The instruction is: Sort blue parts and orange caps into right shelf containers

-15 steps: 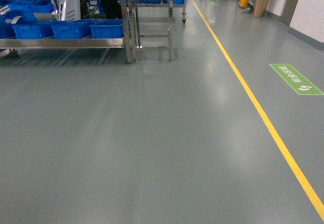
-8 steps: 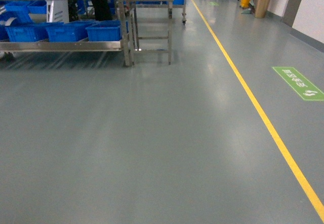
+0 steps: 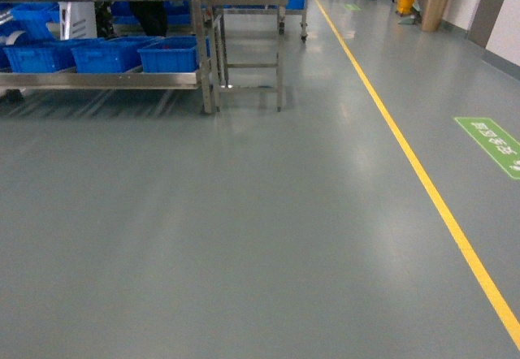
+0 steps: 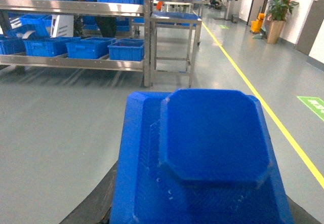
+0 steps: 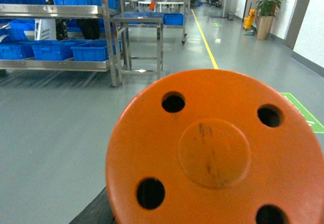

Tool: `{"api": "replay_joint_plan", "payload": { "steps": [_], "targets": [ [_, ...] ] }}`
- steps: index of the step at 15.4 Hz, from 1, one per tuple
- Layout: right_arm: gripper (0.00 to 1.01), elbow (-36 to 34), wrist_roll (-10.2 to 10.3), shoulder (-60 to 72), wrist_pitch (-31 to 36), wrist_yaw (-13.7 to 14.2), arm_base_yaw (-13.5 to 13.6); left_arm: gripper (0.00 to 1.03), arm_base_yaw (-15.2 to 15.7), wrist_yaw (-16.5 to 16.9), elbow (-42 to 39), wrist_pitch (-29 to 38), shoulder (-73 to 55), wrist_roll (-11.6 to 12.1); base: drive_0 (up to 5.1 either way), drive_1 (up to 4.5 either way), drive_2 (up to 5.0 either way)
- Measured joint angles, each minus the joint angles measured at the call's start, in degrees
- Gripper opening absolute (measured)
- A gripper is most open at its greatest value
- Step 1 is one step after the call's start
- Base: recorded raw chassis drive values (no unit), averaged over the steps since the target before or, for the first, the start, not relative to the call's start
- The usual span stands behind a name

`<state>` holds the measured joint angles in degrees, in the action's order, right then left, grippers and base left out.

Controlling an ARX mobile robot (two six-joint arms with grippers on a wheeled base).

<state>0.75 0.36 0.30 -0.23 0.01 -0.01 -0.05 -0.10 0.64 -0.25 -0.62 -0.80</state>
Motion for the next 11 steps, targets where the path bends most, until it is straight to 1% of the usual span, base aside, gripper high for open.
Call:
{"api": "replay_joint_plan", "payload": {
  "steps": [11],
  "targets": [
    [0.46, 0.0, 0.0, 0.0, -0.2, 0.0, 0.0, 0.43, 0.0, 0.1, 0.0, -0.2, 0.0, 0.0, 0.0, 4.31, -4.3]
  ]
}}
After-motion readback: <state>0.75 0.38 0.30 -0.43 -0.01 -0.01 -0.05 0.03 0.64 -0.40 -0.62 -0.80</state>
